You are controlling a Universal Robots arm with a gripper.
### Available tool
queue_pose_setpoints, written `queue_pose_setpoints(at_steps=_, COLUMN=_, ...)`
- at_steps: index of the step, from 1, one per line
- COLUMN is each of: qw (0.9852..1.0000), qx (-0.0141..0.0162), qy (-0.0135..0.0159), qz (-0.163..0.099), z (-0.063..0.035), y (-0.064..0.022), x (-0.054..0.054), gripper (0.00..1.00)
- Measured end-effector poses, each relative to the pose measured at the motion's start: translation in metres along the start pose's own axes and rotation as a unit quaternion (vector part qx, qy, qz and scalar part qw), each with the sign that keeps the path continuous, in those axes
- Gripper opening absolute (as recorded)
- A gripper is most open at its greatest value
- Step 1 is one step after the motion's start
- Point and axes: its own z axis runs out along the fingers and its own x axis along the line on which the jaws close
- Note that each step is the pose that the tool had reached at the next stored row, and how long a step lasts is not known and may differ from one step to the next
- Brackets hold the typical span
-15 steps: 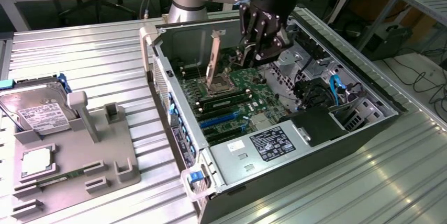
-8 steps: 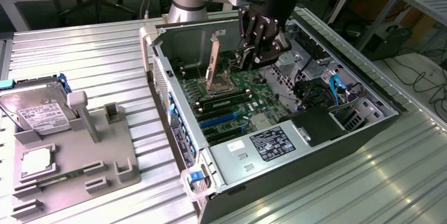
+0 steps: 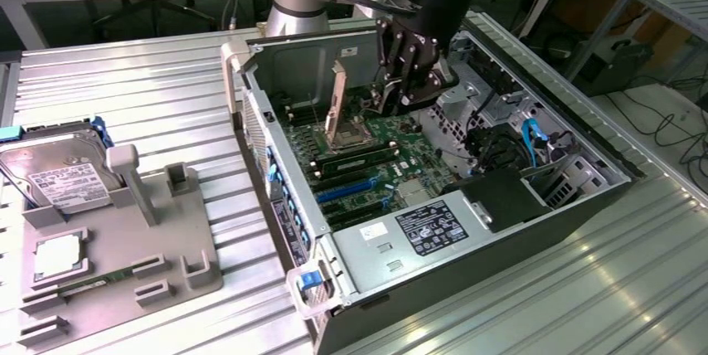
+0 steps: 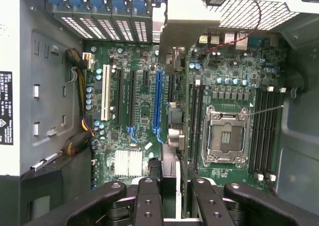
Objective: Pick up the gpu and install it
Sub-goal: 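Insert the gpu into the slot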
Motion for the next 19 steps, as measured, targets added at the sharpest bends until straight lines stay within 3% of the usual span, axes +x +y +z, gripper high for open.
queue_pose_setpoints(at_steps=19, qw=1.0, qx=0.0, qy=0.0, qz=0.0, z=0.0228, y=0.0001, x=0.001, gripper=0.28)
